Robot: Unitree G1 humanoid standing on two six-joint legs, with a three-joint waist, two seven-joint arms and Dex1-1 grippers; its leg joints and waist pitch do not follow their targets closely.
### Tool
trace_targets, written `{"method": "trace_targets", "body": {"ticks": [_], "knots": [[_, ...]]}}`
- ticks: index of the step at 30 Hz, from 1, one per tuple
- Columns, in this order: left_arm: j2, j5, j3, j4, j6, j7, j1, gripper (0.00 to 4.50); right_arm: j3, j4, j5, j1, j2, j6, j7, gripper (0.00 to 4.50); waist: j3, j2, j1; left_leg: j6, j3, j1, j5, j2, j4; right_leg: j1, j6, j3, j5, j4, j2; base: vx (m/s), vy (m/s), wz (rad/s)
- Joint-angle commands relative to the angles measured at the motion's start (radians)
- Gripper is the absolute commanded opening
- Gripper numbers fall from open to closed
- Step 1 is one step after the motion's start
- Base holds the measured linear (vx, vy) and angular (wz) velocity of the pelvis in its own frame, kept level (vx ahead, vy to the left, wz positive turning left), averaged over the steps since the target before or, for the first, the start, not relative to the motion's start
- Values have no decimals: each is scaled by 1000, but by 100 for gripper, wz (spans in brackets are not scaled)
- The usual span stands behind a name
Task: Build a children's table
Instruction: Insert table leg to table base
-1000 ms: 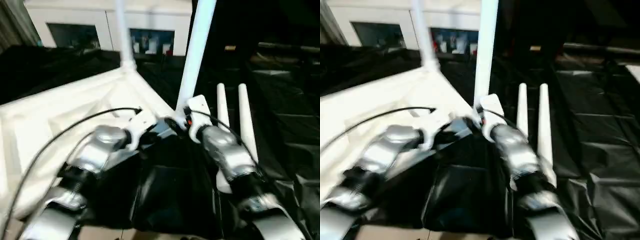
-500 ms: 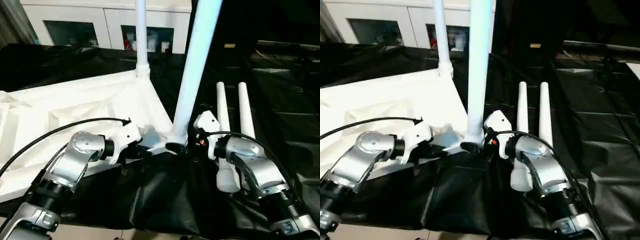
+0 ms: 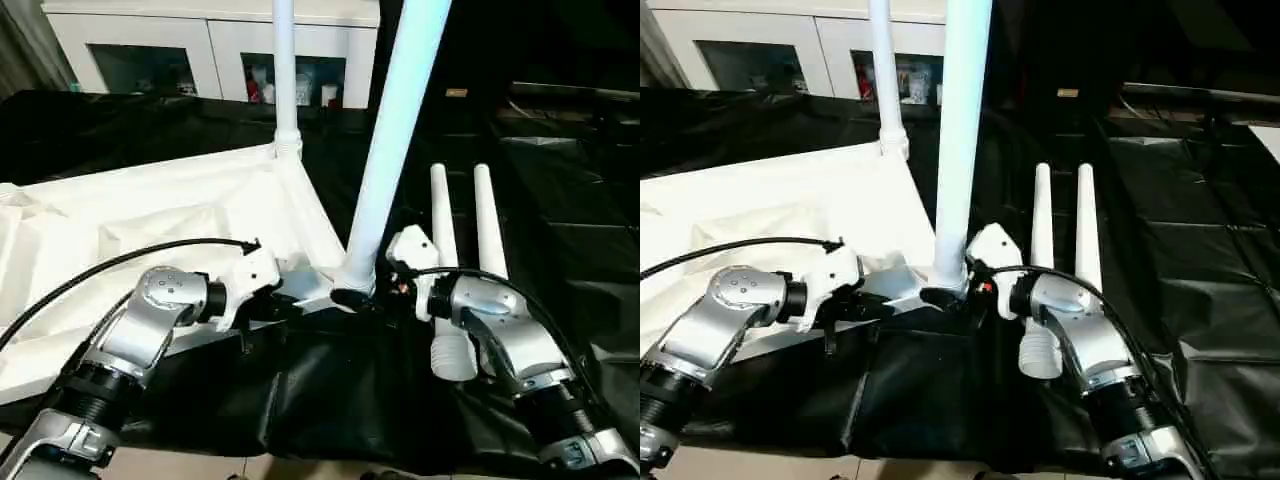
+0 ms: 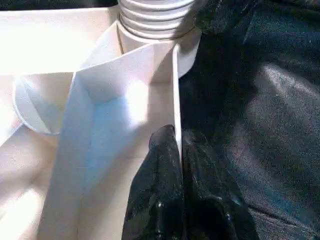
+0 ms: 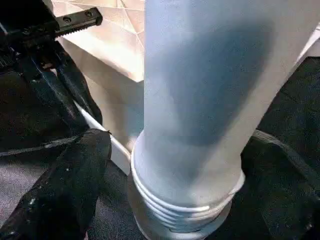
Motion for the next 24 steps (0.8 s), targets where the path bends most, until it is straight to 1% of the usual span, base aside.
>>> {"method": "trace_targets", "body": {"ticks": [1,4,6,12,13,15,16,17,18,22,24], "knots": [[-44,-91,66,-19,-18,40,0,0,3,13,0,-7,9,-5,-12,418,-62,-4,5,96,3,-4,-42,19,-48,75,-271,42,52,-43,-64,0,0,0],[-51,-105,76,-35,13,45,3,0,-3,14,1,-5,17,1,-19,418,-64,-5,5,91,3,-6,-40,19,-47,76,-270,43,47,-41,-63,0,0,0],[-62,-103,91,-35,39,81,0,0,-2,16,-3,-5,19,-2,-19,418,-63,-5,4,90,3,-6,-42,19,-46,74,-271,43,42,-42,-63,0,0,0],[-99,-106,135,-23,81,148,-19,0,2,23,-3,-6,24,-6,-20,418,-61,-7,5,81,3,-8,-67,17,-45,74,-252,42,-27,-48,-63,0,0,0],[-100,-106,135,-25,94,150,-18,0,3,23,-3,-5,25,-5,-21,418,-64,-7,5,81,2,-7,-63,18,-43,74,-252,42,-23,-46,-63,0,0,0],[-87,-96,116,-35,94,127,-11,0,4,24,-4,-5,25,-6,-21,418,-65,-7,4,83,1,-9,-58,17,-42,75,-249,42,-16,-45,-63,0,0,0],[-62,-69,81,-44,78,96,2,0,6,25,-6,-6,24,-8,-16,418,-66,-7,4,87,1,-8,-53,17,-41,74,-251,42,-6,-44,-62,0,0,0],[-62,-69,81,-44,78,96,2,0,6,25,-6,-6,24,-8,-16,418,-66,-6,4,88,1,-8,-53,17,-41,73,-252,42,-4,-43,-62,0,0,0],[-41,-50,56,-47,66,71,11,0,5,26,-8,-6,24,-8,-13,418,-66,-4,5,90,2,-7,-56,18,-41,72,-254,41,-6,-44,-62,0,0,0],[-21,-37,35,-44,80,43,13,0,3,29,-7,-10,23,-6,-9,418,-66,0,8,83,3,-3,-67,22,-41,68,-265,41,1,-41,-62,0,0,0],[-7,-18,21,-34,74,35,5,0,-5,29,-1,-12,29,-5,-15,418,-64,0,10,76,2,-2,-84,22,-42,67,-262,41,-15,-43,-62,0,0,0]]}}
